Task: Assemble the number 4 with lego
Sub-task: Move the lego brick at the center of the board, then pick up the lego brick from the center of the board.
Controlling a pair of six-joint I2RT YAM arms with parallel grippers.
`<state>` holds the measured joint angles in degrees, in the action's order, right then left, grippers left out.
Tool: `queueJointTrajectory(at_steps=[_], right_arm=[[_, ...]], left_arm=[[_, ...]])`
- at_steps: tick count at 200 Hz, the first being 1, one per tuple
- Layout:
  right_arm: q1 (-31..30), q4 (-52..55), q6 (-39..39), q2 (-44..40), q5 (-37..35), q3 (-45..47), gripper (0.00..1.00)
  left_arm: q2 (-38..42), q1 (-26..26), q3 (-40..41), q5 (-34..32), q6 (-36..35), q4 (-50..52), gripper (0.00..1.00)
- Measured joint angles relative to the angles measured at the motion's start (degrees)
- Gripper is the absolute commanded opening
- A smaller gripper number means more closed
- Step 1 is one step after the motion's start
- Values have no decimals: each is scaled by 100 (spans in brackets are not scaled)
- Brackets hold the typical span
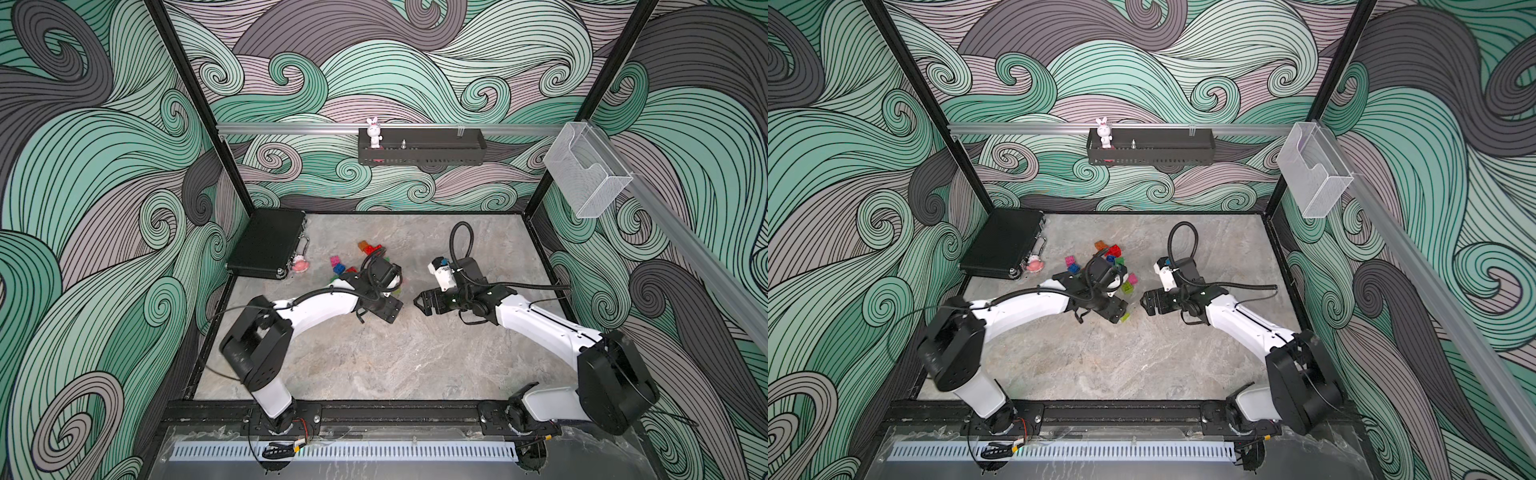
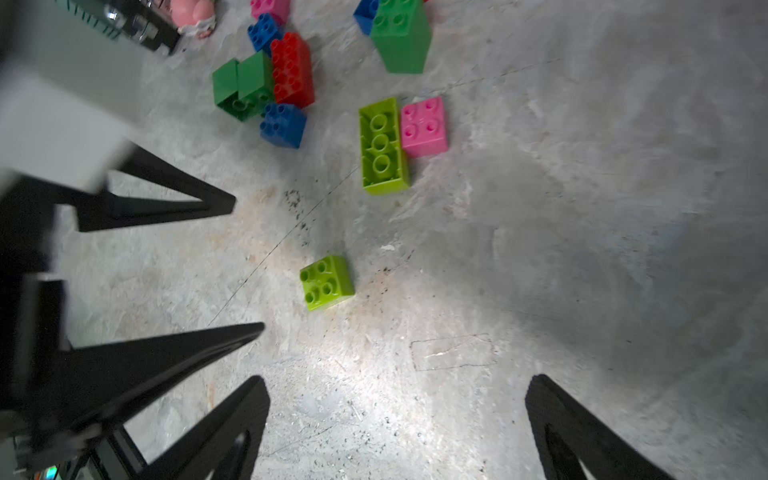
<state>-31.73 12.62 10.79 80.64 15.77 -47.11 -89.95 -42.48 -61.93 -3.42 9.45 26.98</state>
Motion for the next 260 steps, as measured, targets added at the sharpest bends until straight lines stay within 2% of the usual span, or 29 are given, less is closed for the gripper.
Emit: queueJointTrajectory(at_steps=[16, 46, 73, 85, 100, 127, 159, 260], right_arm=[[-328, -15, -256, 223, -31, -24, 98], [-1023, 72, -748, 1029, -485, -413, 91], [-1451, 149, -1139, 1725, -898, -870, 85], [-1547, 214, -1263, 1963, -1027, -1060, 83], [-1613, 245, -1397, 2203, -1141, -1272, 75], [-1659, 326, -1530, 2428, -1296, -1534, 60], [-1665, 404, -1578, 2546, -1368, -1746, 50], [-1670, 553, -1596, 2677, -1464, -1834, 43]], left_arm=[[861, 28, 415, -468, 293, -181, 99], [2245, 195, 1099, -1598, 898, -435, 99], [3032, 352, 1668, -2500, 1469, -448, 99], [3300, 413, 1886, -2745, 1661, -444, 99], [3565, 455, 2096, -2946, 1827, -426, 99], [3735, 492, 2201, -3139, 1993, -409, 99], [3722, 507, 2201, -3254, 2098, -369, 99], [3641, 562, 2201, -3379, 2122, -356, 99]])
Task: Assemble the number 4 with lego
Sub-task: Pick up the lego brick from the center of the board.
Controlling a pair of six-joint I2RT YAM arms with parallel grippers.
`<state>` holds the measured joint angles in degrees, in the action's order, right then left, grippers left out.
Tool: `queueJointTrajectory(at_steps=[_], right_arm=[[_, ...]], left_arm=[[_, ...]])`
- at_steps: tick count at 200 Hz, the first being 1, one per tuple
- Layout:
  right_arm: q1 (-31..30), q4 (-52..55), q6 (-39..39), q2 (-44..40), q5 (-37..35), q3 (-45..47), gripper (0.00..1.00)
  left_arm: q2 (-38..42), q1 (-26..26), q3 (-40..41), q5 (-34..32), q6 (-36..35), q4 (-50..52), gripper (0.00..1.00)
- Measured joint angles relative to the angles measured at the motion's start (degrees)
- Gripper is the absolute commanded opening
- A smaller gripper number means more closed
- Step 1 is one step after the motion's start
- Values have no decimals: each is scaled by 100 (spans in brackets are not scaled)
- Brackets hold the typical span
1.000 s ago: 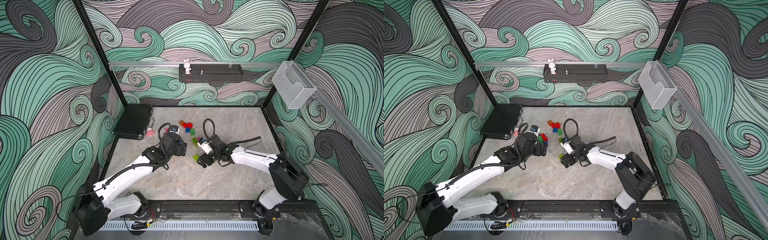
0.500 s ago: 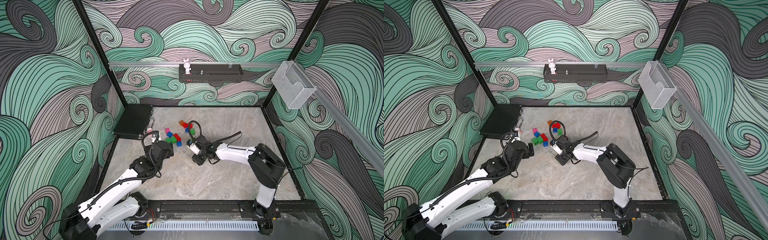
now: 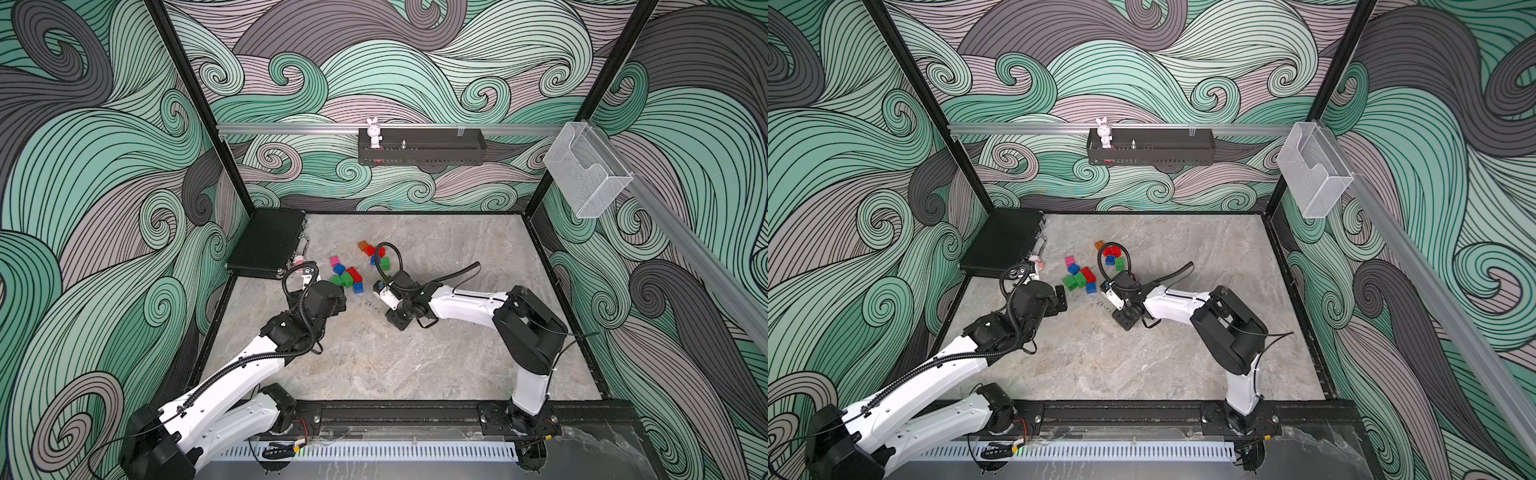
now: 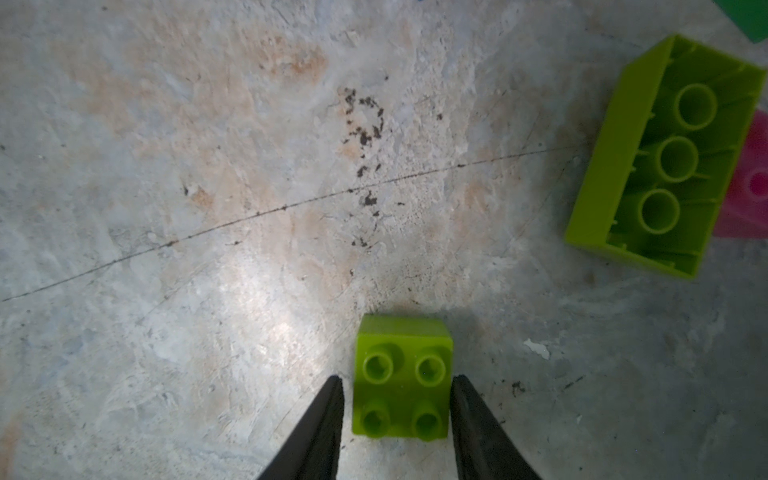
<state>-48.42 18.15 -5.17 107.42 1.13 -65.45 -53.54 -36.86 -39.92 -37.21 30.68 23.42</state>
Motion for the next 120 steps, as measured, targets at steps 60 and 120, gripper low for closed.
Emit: queueJointTrajectory(at_steps=[60, 120], right_arm=[[0, 20, 31, 101, 28, -175, 38], [0, 50, 50, 140, 68, -245, 23]], left_arm=[[0, 11, 2, 2, 11, 0, 99], [0, 48, 131, 17, 136, -15, 99]])
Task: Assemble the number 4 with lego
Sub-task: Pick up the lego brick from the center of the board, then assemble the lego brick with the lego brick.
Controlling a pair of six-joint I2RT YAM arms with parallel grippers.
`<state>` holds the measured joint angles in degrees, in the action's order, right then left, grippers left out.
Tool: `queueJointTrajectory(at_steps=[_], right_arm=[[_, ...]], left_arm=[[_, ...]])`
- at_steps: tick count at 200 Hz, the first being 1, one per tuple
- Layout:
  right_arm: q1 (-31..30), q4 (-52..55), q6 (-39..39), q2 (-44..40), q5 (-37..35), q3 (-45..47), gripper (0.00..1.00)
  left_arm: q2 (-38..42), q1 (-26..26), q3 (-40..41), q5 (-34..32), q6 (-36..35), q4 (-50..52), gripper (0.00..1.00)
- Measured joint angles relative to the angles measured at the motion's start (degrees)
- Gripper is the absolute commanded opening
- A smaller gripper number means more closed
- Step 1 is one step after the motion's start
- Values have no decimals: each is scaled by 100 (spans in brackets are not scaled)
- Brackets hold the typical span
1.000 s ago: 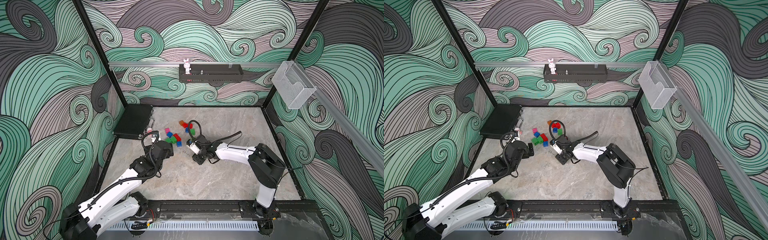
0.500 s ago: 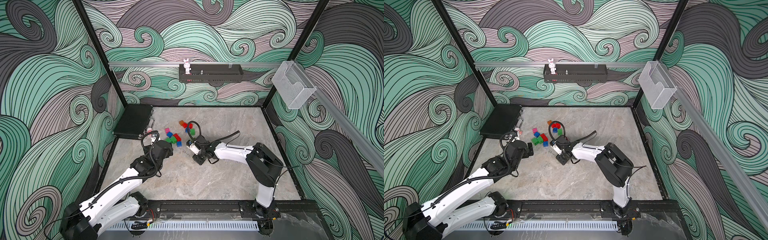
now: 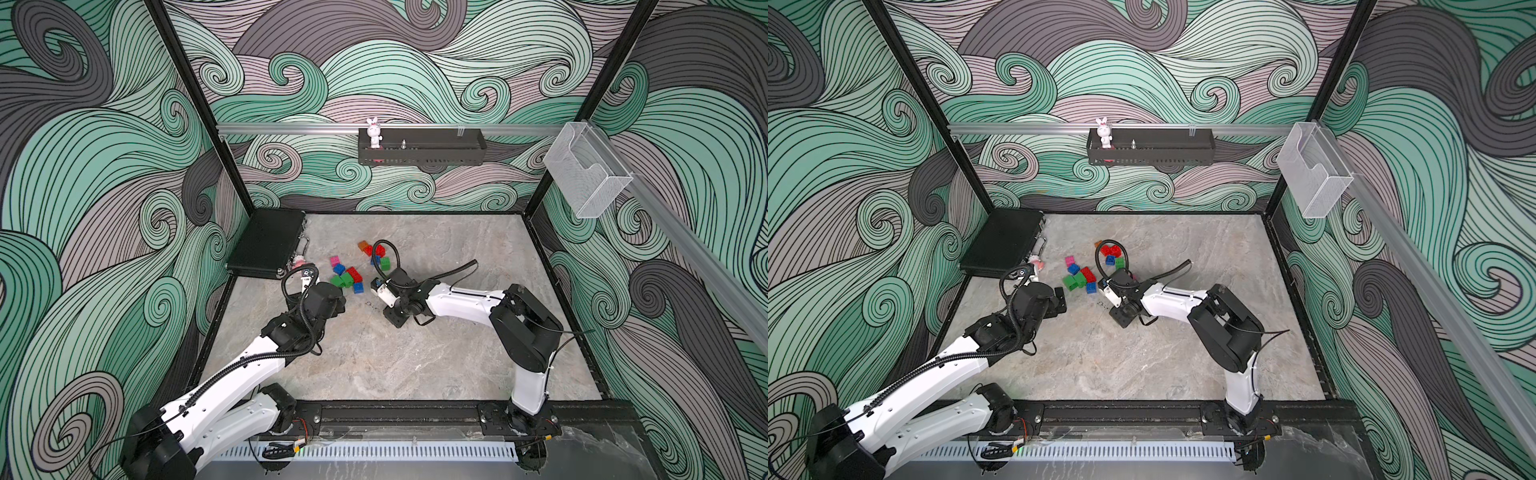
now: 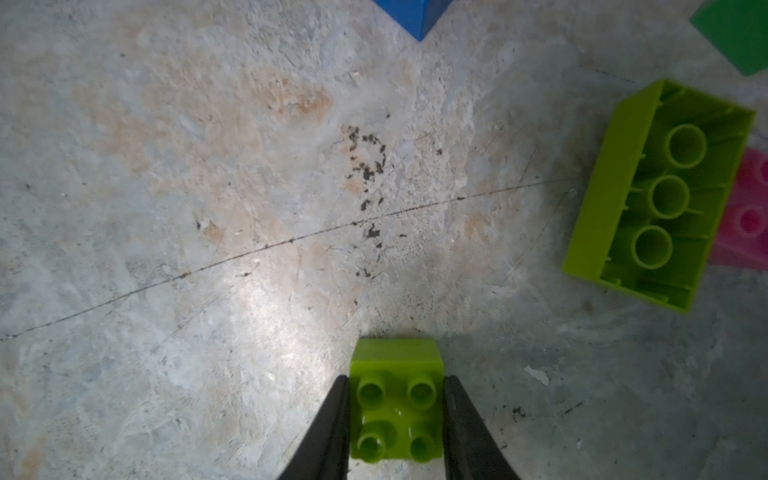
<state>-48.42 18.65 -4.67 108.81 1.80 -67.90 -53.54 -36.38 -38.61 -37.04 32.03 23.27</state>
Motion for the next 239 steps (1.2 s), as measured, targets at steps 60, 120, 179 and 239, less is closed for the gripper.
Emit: queueJointTrajectory(at_steps=[60, 120, 179, 239], right_arm=[[269, 52, 68, -452, 55, 44, 0], [1484, 505, 382, 286, 313, -1635, 0], [1410, 1419, 103, 1368, 122, -2905, 0], [1399, 1773, -92, 1408, 114, -2994, 0]], left_arm=[[-26, 0, 0, 17, 168, -2, 99], [-155, 0, -2, 203, 210, 2, 99], [-289, 37, -87, 503, 210, 24, 98], [-387, 39, -90, 647, 203, 20, 99]])
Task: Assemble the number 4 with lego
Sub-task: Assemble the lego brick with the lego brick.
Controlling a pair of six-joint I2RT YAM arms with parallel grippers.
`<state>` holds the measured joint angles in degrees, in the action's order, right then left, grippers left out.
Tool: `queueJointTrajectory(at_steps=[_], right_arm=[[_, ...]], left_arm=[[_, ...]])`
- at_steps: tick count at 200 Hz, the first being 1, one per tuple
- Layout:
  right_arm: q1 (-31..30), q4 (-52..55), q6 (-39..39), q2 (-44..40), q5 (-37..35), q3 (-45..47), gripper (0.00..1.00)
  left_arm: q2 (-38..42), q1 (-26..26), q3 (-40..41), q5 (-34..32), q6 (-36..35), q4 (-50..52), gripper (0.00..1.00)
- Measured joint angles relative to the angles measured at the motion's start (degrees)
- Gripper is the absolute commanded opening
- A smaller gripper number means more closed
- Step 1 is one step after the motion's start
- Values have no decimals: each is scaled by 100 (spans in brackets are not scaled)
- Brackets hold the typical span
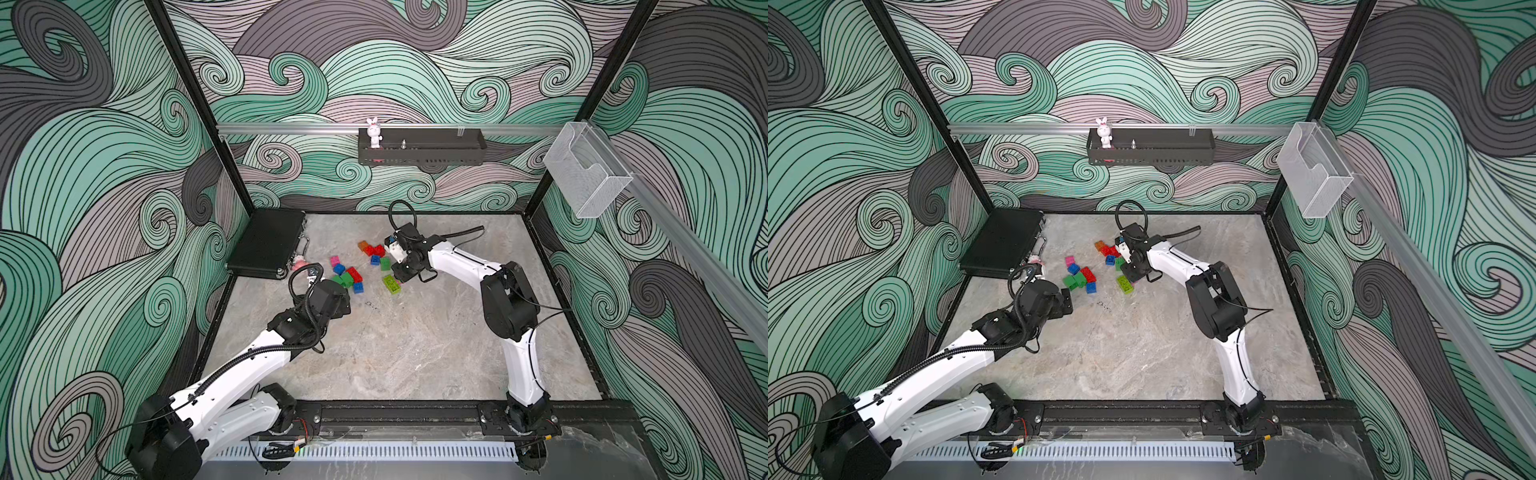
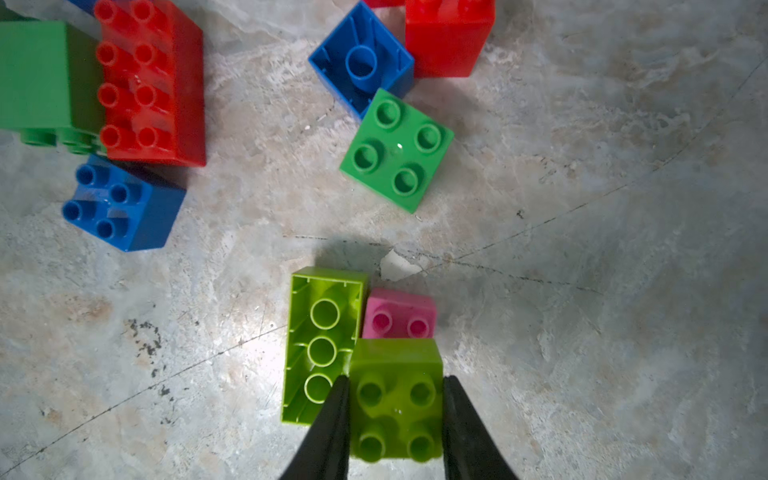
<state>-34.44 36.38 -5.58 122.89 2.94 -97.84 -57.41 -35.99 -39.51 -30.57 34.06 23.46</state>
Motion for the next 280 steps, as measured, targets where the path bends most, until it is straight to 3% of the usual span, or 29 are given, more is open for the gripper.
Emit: queueJointTrajectory(at_steps=[116, 164, 220, 280], right_arm=[[-72, 103, 46, 304, -151, -293, 0], [-199, 284, 385, 433, -621, -516, 0], [-129, 177, 616, 35, -699, 125, 0], [4, 70, 848, -553, -767, 986, 0]], left_arm=[[-26, 31, -9, 37, 0, 9, 99], [-26, 31, -9, 39, 0, 11, 99], [-39, 31, -9, 179, -39, 7, 99], [-210, 31, -11, 793, -203, -42, 99]])
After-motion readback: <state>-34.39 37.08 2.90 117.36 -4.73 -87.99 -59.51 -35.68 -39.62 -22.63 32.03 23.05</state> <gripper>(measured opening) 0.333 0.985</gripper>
